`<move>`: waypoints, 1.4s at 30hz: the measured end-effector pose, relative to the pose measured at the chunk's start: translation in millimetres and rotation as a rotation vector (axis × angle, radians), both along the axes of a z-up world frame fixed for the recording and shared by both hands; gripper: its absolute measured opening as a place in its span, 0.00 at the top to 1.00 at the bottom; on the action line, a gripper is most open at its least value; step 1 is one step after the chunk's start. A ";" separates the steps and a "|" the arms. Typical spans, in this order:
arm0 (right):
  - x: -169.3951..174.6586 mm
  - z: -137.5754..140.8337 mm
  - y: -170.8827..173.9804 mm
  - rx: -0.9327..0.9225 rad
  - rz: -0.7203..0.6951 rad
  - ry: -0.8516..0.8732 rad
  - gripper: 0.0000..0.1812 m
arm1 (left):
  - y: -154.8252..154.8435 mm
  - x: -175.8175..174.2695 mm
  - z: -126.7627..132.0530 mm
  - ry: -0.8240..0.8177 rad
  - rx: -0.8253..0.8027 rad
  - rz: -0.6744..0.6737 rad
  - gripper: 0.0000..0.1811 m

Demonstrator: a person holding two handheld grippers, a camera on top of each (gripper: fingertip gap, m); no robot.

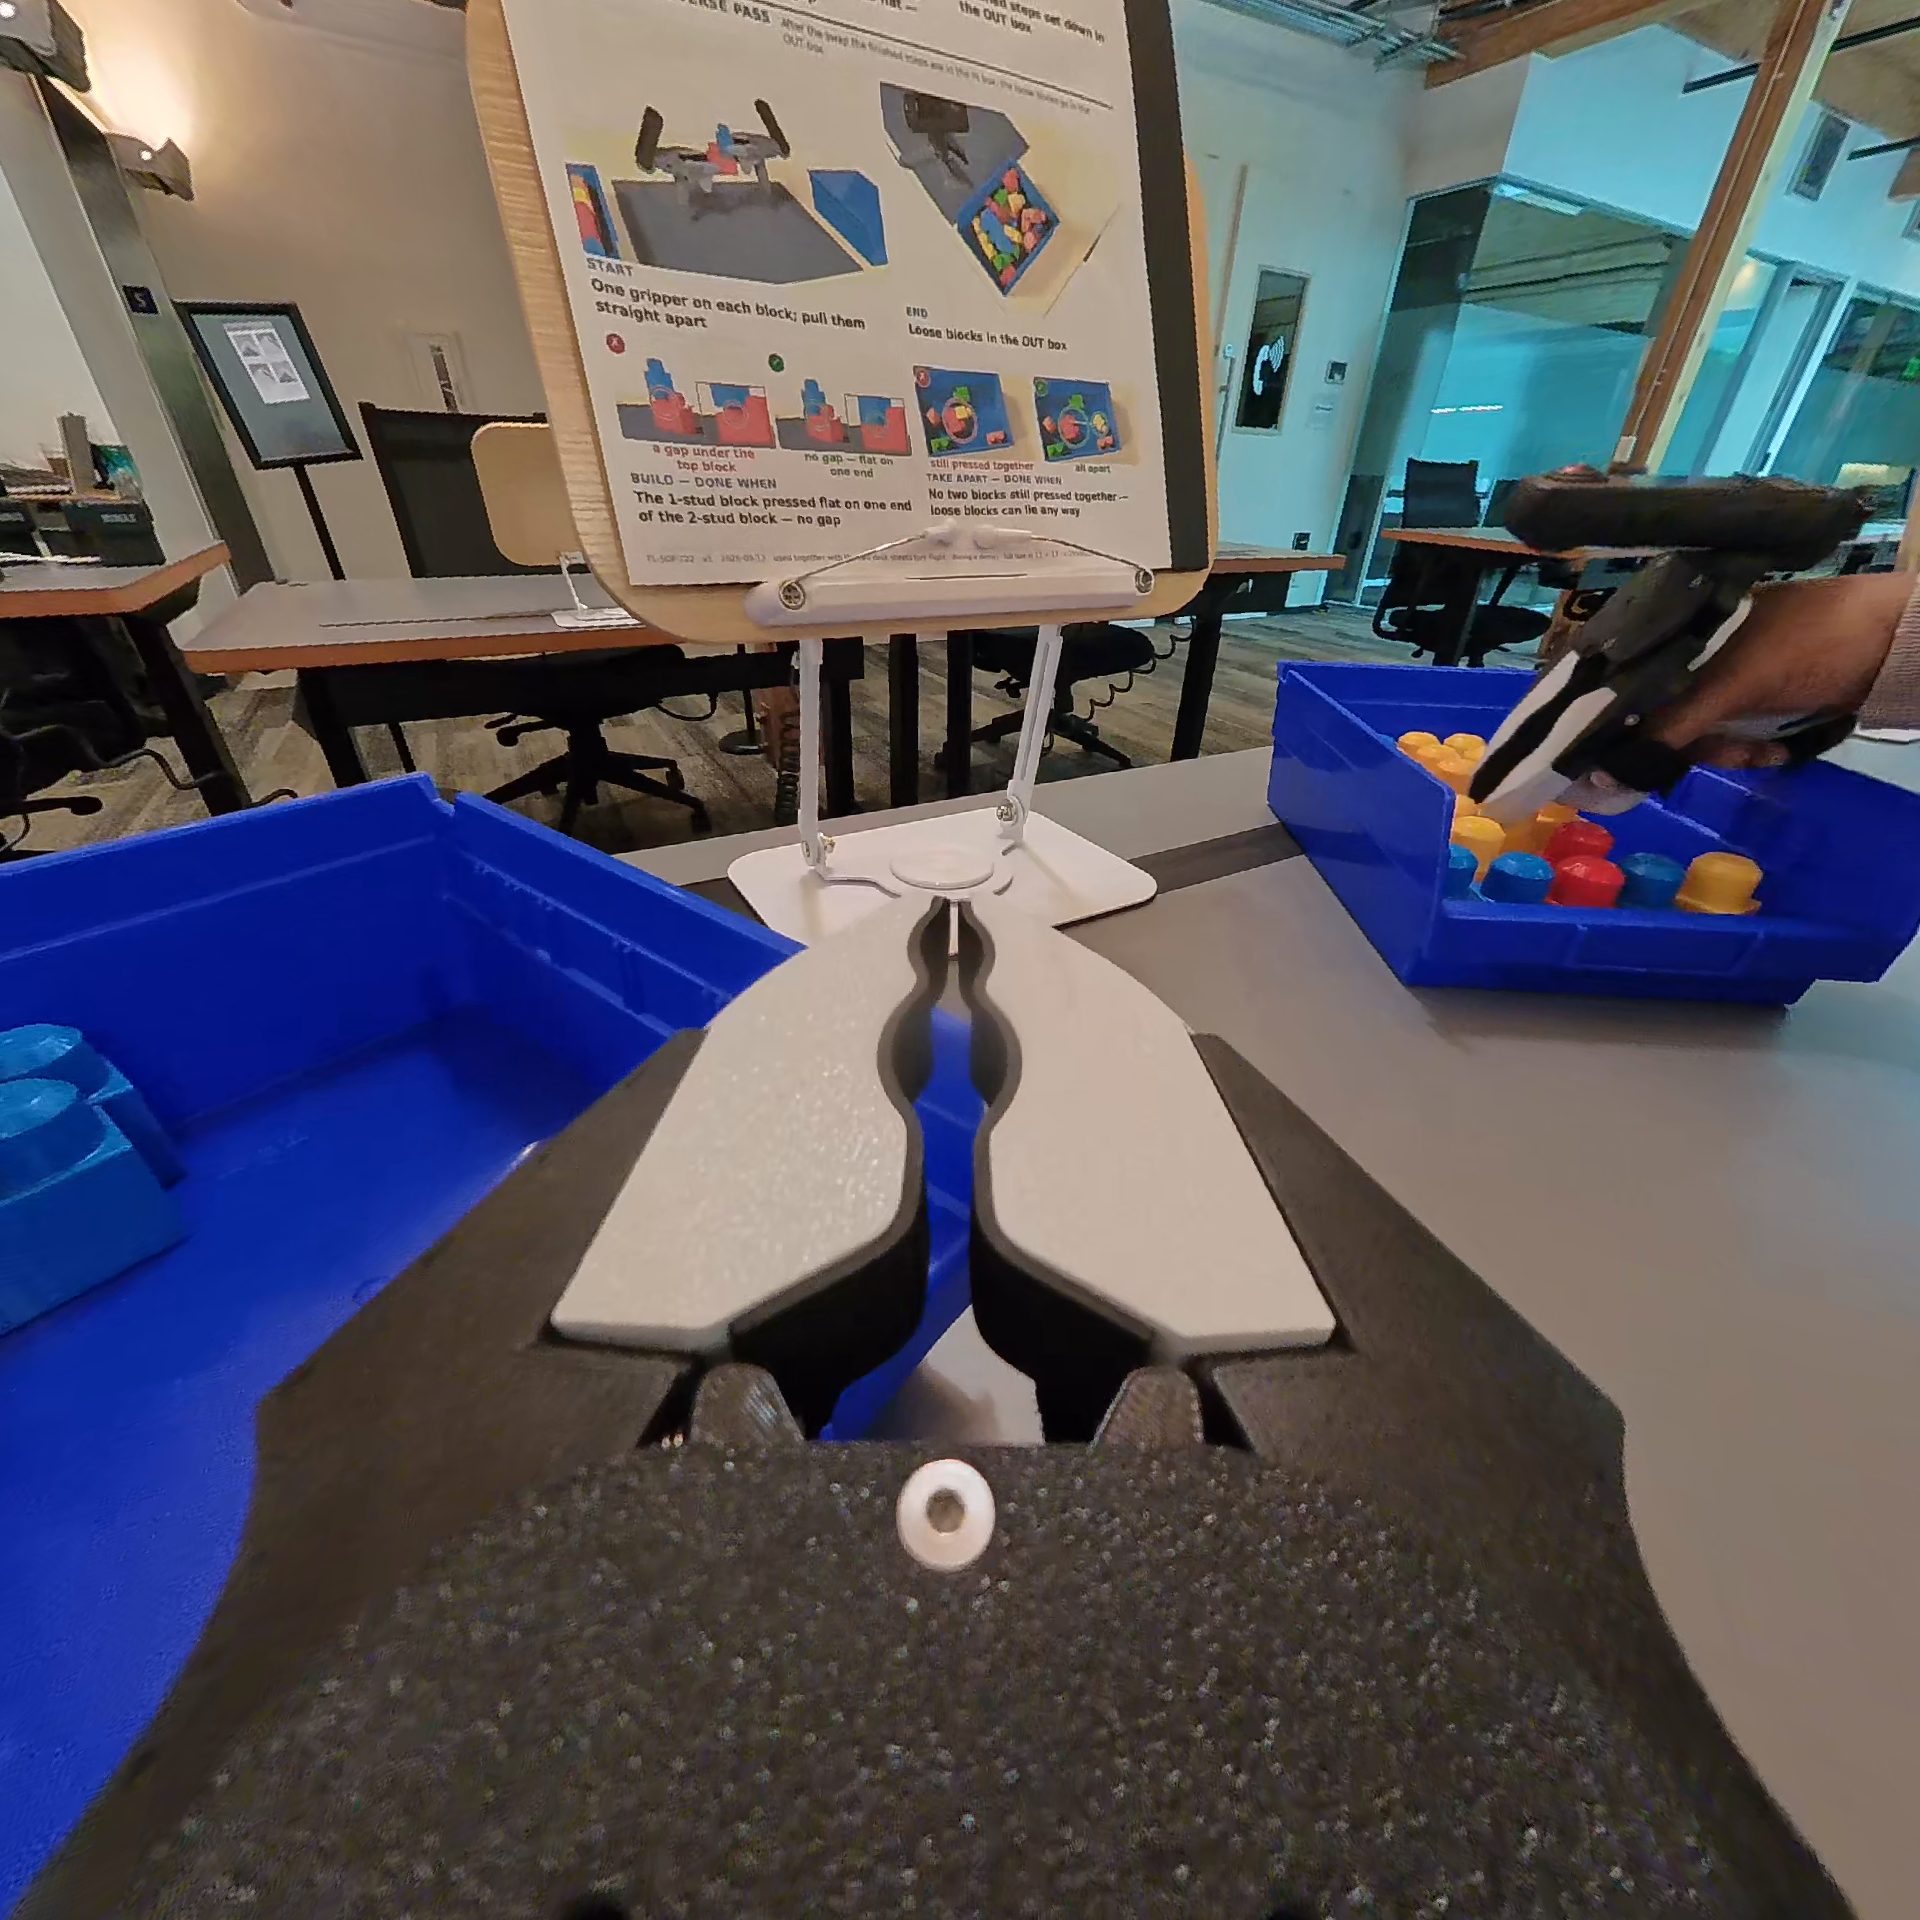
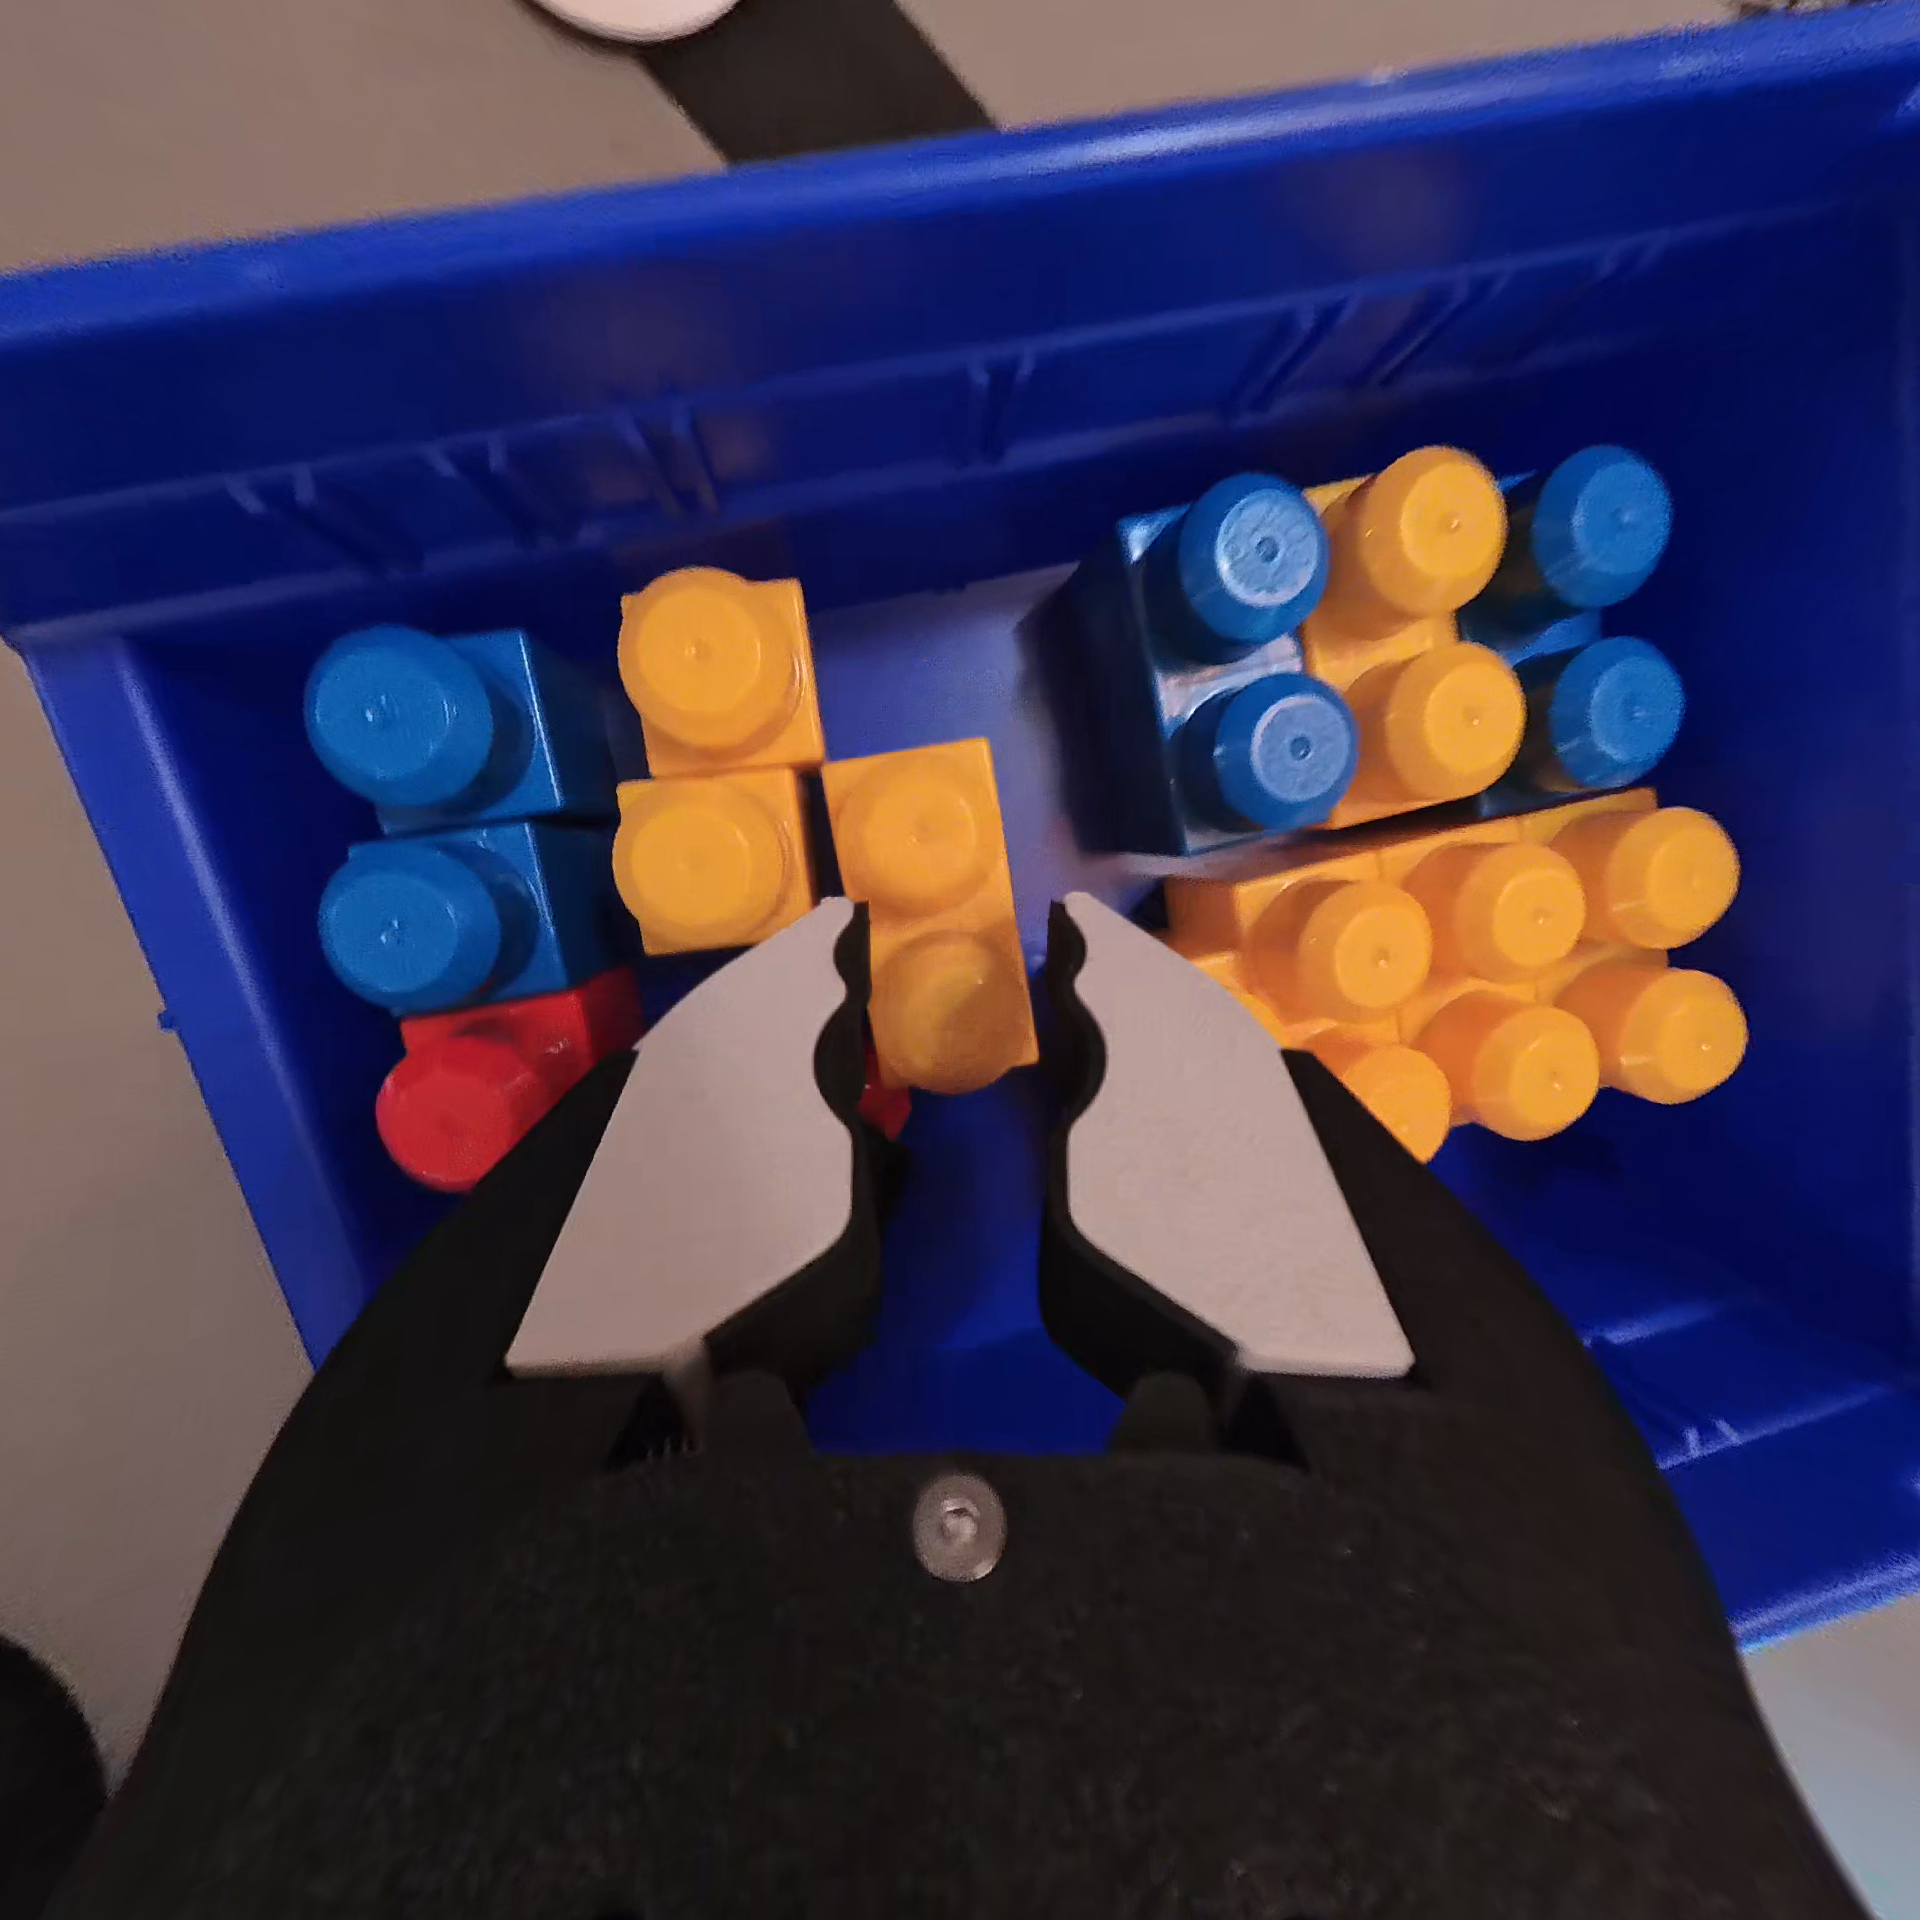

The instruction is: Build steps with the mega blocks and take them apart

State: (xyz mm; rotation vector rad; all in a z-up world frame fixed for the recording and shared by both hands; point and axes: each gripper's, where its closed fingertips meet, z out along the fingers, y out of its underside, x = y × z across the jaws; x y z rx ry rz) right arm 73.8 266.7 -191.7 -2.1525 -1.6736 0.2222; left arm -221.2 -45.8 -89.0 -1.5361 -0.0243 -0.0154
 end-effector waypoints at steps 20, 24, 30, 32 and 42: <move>-24.4 16.6 25.2 0.130 0.029 0.067 0.83 | 1.4 -11.5 -5.9 -0.022 -0.042 0.036 0.99; -29.3 61.3 -8.3 0.102 0.012 0.303 0.79 | 3.2 -42.9 -1.0 -0.006 -0.100 0.157 0.97; -31.3 107.1 -112.3 0.113 0.074 0.641 0.75 | 5.7 -108.3 12.2 -0.031 -0.212 0.347 0.83; -28.6 106.7 -150.2 0.101 0.103 0.704 0.75 | 6.4 -135.8 18.0 -0.019 -0.264 0.415 0.81; -8.4 77.8 -214.3 0.058 0.086 0.830 0.75 | 11.7 -257.5 -22.9 -0.028 -0.729 0.601 0.76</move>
